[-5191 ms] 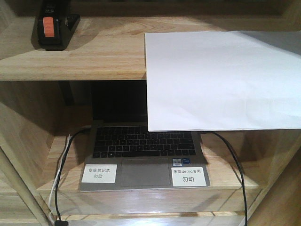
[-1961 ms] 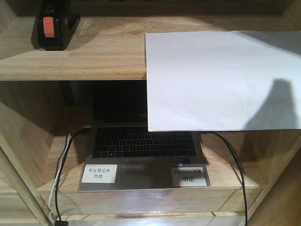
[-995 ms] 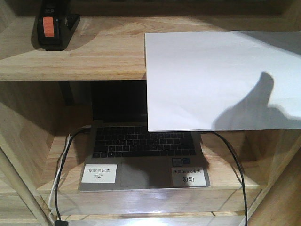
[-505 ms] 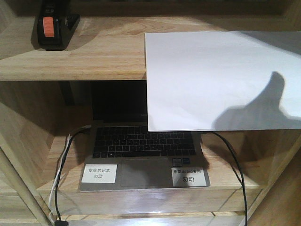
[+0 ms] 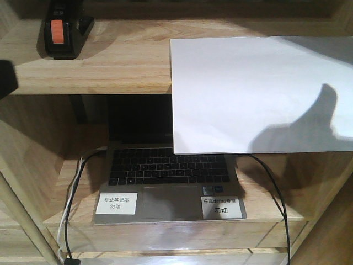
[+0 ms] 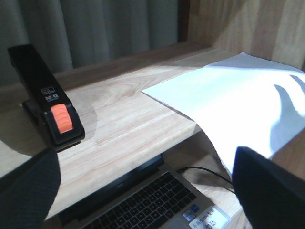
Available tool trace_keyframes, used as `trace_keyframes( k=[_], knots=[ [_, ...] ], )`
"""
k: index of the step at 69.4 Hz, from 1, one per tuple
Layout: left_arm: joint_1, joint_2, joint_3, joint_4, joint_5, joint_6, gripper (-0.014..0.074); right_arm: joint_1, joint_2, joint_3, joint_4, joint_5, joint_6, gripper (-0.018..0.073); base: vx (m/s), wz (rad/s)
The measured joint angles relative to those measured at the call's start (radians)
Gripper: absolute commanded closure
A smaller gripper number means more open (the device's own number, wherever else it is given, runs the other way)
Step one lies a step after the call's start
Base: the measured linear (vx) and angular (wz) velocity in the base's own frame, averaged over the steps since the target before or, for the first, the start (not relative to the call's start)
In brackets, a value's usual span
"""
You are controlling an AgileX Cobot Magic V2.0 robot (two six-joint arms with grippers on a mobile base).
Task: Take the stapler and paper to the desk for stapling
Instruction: 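Move the left gripper toward the black stapler on the shelf, then close the left gripper on the black stapler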
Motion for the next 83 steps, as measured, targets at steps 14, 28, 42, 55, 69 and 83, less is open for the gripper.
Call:
trace_keyframes(
  k=[14,28,42,55,69,83],
  knots=[
    [-0.001,0.148,-0.138,0.15,0.007,-0.152,-0.0084,0.0,0.0,0.0,0.0,0.001,0.0,0.0126,0.0,0.0],
    [-0.004,0.323,-0.299,0.288,0.016,-0.326,-0.008,0.0,0.0,0.0,0.0,0.001,0.0,0.0126,0.0,0.0],
    [-0.051,0.494,-0.473,0.428,0.108,-0.462,-0.0067,0.0,0.0,0.0,0.0,0.001,0.0,0.0126,0.0,0.0],
    [-0.061,0.651,-0.67,0.543,0.308,-0.603,-0.0063,0.0,0.0,0.0,0.0,0.001,0.0,0.0126,0.0,0.0],
    [-0.061,0.778,-0.827,0.588,0.462,-0.68,-0.0051,0.0,0.0,0.0,0.0,0.001,0.0,0.0126,0.0,0.0],
    [-0.038,0.856,-0.866,0.587,0.519,-0.684,-0.0042,0.0,0.0,0.0,0.0,0.001,0.0,0.0126,0.0,0.0]
  ],
)
